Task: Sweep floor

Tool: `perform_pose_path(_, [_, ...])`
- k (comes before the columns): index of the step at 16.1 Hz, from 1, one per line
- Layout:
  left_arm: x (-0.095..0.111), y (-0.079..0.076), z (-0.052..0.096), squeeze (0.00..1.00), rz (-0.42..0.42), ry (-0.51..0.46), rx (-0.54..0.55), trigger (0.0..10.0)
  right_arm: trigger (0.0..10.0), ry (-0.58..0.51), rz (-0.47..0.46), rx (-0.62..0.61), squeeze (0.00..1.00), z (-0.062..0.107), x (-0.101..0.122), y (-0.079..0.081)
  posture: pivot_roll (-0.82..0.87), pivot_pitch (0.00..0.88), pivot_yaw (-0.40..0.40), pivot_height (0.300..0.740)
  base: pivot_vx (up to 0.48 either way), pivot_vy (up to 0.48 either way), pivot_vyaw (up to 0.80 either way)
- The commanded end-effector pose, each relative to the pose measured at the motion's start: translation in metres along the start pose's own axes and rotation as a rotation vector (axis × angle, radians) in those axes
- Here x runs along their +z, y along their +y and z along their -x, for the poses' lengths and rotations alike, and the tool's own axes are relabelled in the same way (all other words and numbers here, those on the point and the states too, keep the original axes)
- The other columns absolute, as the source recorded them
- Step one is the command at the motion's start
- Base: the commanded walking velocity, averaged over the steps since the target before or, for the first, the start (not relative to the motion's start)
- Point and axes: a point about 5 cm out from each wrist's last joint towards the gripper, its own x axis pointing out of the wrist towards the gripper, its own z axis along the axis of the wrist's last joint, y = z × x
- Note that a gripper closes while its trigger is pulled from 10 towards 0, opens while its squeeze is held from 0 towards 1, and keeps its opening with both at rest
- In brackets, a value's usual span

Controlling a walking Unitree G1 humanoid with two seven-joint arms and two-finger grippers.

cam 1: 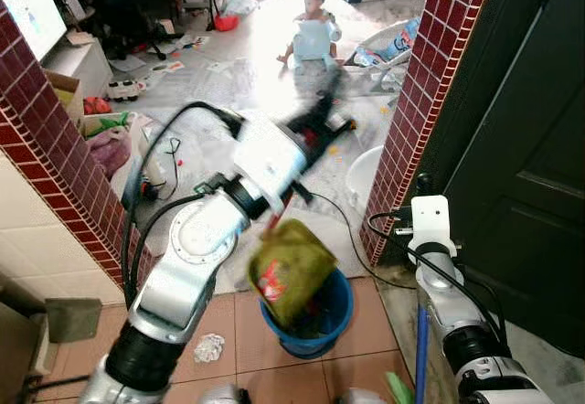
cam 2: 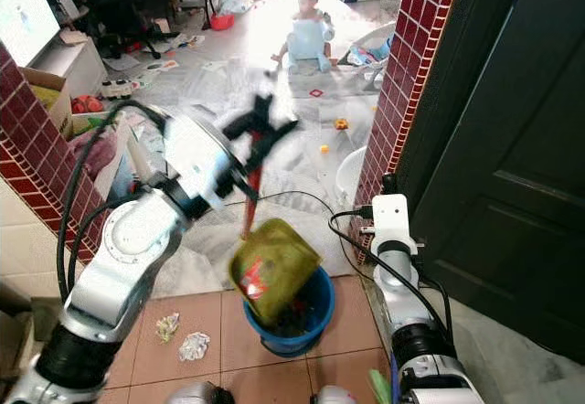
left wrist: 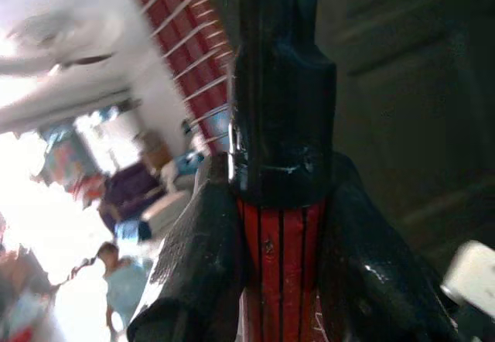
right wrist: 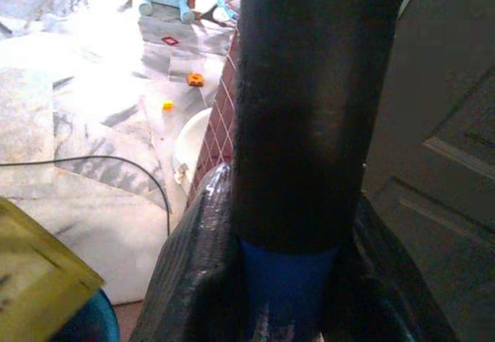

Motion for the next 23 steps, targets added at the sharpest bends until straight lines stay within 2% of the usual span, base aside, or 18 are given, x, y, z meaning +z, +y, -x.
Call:
perform_pose_path(1, [0.016, 0.000, -0.004, 0.00, -0.156, -0.047, -0.061, 10.0, 10.0, -0.026, 0.070, 0.011, 0.00, -0.003, 0.005, -0.004, -0.04, 0.000, 0.005, 0.740, 0.000, 0.000, 0.00])
perform_pose_path(2, [0.018, -0.002, -0.006, 0.00, -0.185, -0.059, -0.079, 10.0, 10.0, -0.027, 0.070, 0.013, 0.00, -0.004, 0.005, -0.003, -0.04, 0.000, 0.007, 0.740, 0.000, 0.000, 0.00])
perform_pose_path(3, [0.016, -0.004, -0.006, 0.00, -0.174, -0.047, -0.081, 10.0, 10.0, -0.028, 0.070, 0.013, 0.00, -0.004, 0.006, -0.003, -0.04, 0.000, 0.006, 0.740, 0.000, 0.000, 0.00])
perform_pose_path(4, [0.007, -0.001, -0.005, 0.00, -0.023, -0.008, 0.005, 10.0, 10.0, -0.030, 0.068, 0.012, 0.00, -0.004, 0.006, -0.003, -0.04, 0.000, 0.007, 0.740, 0.000, 0.000, 0.00])
perform_pose_path(5, [0.005, 0.002, -0.005, 0.00, 0.010, -0.005, 0.039, 10.0, 10.0, -0.030, 0.068, 0.011, 0.00, -0.004, 0.006, -0.004, -0.04, 0.000, 0.008, 0.740, 0.000, 0.000, 0.00])
perform_pose_path(9, [0.006, 0.011, -0.005, 0.00, 0.021, -0.018, 0.110, 10.0, 10.0, -0.027, 0.070, 0.010, 0.00, -0.004, 0.005, -0.005, -0.05, 0.000, 0.006, 0.740, 0.000, 0.000, 0.00])
perform_pose_path(10, [0.009, 0.016, -0.005, 0.00, 0.009, -0.032, 0.134, 10.0, 10.0, -0.028, 0.071, 0.011, 0.00, -0.005, 0.005, -0.004, -0.04, 0.000, 0.006, 0.740, 0.000, 0.000, 0.00])
perform_pose_path(11, [0.019, 0.024, -0.006, 0.00, -0.155, -0.064, 0.144, 10.0, 10.0, -0.028, 0.072, 0.013, 0.00, -0.005, 0.005, -0.004, -0.04, 0.000, 0.007, 0.740, 0.000, 0.000, 0.00])
perform_pose_path(12, [0.023, 0.025, -0.007, 0.00, -0.170, -0.085, 0.131, 10.0, 10.0, -0.027, 0.071, 0.013, 0.00, -0.005, 0.005, -0.004, -0.04, 0.000, 0.007, 0.740, 0.000, 0.000, 0.00])
perform_pose_path(13, [0.025, 0.033, -0.006, 0.00, -0.082, -0.098, 0.209, 10.0, 10.0, -0.027, 0.071, 0.014, 0.00, -0.005, 0.005, -0.003, -0.04, 0.000, 0.008, 0.740, 0.000, 0.000, 0.00])
perform_pose_path(14, [0.027, 0.043, -0.005, 0.00, -0.053, -0.104, 0.275, 10.0, 10.0, -0.027, 0.070, 0.014, 0.00, -0.005, 0.005, -0.003, -0.04, 0.000, 0.010, 0.740, 0.000, 0.000, 0.00])
perform_pose_path(16, [0.034, 0.063, -0.002, 0.00, -0.084, -0.129, 0.380, 10.0, 10.0, -0.025, 0.066, 0.014, 0.00, -0.005, 0.004, -0.003, -0.04, 0.000, 0.008, 0.740, 0.000, 0.000, 0.00])
perform_pose_path(18, [0.055, 0.108, 0.008, 0.00, -0.104, -0.195, 0.647, 10.0, 10.0, -0.023, 0.067, 0.025, 0.00, -0.005, 0.004, -0.002, -0.03, 0.000, 0.005, 0.740, 0.000, 0.000, 0.00])
perform_pose_path(19, [0.058, 0.123, 0.017, 0.00, -0.135, -0.191, 0.723, 10.0, 10.0, -0.022, 0.069, 0.031, 0.00, -0.005, 0.004, -0.001, -0.03, 0.000, 0.004, 0.740, 0.000, 0.000, 0.00])
perform_pose_path(21, [0.049, 0.137, 0.032, 0.00, -0.165, -0.129, 0.810, 10.0, 10.0, -0.020, 0.070, 0.038, 0.00, -0.005, 0.003, 0.000, -0.03, 0.000, 0.004, 0.740, 0.000, 0.000, 0.00])
perform_pose_path(23, [0.023, 0.143, 0.056, 0.00, -0.154, 0.009, 0.909, 10.0, 10.0, -0.018, 0.068, 0.047, 0.00, -0.005, 0.003, 0.002, -0.03, 0.000, 0.006, 0.740, 0.000, 0.000, 0.00])
